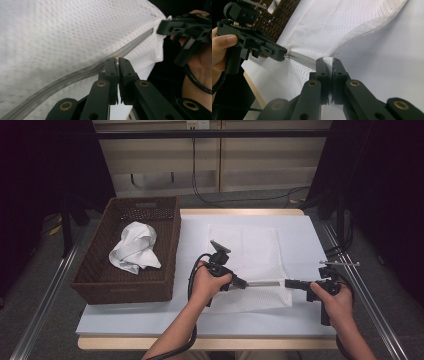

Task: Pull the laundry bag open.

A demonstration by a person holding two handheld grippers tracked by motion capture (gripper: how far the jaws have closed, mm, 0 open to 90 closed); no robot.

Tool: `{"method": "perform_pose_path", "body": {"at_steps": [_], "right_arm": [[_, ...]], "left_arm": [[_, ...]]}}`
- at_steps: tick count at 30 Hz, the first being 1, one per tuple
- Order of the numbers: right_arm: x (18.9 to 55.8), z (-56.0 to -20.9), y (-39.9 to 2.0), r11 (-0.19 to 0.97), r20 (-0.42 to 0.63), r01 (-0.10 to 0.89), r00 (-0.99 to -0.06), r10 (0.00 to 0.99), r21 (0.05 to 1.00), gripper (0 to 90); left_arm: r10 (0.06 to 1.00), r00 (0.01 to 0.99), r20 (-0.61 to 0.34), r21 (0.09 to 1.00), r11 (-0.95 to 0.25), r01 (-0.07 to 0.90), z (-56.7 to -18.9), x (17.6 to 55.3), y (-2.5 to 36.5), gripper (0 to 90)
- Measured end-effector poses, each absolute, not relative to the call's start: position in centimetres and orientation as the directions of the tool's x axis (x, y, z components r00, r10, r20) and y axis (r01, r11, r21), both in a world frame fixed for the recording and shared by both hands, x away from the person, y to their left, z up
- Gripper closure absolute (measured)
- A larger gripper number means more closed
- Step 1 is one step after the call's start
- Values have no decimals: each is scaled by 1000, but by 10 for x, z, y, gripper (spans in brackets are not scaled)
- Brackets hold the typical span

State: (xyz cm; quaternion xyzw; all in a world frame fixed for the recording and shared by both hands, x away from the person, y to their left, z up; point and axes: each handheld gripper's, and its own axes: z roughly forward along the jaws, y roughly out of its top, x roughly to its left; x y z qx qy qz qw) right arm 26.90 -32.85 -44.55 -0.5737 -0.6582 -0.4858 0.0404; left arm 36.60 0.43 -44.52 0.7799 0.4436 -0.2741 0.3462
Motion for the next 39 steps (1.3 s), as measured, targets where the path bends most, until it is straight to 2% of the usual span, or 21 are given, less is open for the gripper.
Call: {"method": "perform_pose_path", "body": {"at_steps": [39], "right_arm": [[263, -445, -336, -152, 617, 787, -331, 714, 598, 871]], "left_arm": [[521, 466, -715, 305, -367, 879, -443, 367, 15, 868]]}}
